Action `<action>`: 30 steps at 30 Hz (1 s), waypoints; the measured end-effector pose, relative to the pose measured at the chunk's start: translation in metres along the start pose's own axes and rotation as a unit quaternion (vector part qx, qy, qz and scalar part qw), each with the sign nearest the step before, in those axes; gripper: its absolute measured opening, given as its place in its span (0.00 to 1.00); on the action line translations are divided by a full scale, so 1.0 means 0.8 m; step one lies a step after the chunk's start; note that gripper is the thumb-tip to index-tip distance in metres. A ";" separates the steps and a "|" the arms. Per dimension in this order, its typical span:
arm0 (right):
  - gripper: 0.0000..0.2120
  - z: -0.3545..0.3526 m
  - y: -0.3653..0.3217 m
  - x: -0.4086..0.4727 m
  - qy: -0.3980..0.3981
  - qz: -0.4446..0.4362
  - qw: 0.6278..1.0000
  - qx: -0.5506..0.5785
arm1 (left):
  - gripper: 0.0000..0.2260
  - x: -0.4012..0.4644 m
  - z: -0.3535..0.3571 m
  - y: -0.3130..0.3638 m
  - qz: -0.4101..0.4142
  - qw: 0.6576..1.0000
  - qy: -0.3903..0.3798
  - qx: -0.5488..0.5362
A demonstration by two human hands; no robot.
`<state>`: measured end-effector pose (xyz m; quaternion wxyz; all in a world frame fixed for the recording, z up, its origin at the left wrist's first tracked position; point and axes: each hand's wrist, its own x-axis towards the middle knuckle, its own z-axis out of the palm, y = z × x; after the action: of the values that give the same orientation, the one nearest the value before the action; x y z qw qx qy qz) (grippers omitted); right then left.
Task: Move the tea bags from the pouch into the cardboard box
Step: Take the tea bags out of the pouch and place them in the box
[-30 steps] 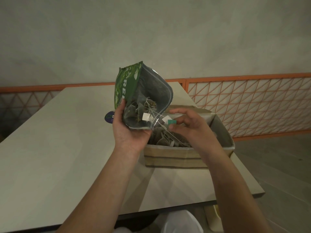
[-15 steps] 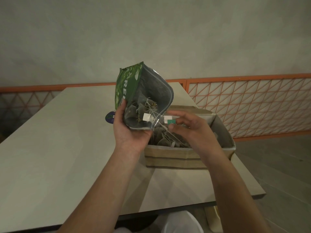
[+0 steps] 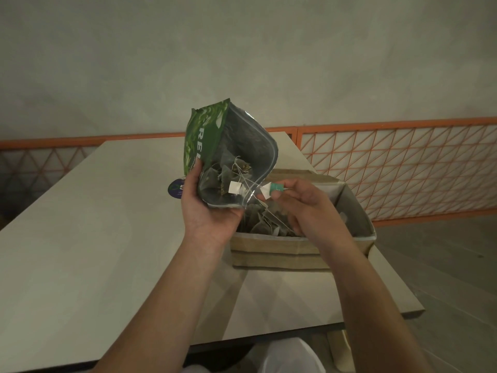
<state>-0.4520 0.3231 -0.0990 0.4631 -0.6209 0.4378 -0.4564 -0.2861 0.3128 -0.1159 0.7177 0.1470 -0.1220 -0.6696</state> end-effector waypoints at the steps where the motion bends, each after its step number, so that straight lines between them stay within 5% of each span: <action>1: 0.07 0.000 0.001 0.000 0.000 0.002 1.000 -0.001 | 0.24 0.000 0.000 0.000 0.000 1.000 0.000 0.001; 23: 0.17 0.002 0.000 0.002 0.101 0.035 0.994 -0.014 | 0.22 0.001 0.001 -0.001 -0.005 1.000 0.011 -0.003; 30: 0.08 0.008 0.006 0.011 0.127 0.008 0.992 0.004 | 0.22 -0.001 0.006 -0.001 -0.003 1.000 0.008 0.004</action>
<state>-0.4448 0.3148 -0.1035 0.4100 -0.5526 0.4965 -0.5292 -0.2888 0.3136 -0.1121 0.7158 0.1561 -0.1184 -0.6703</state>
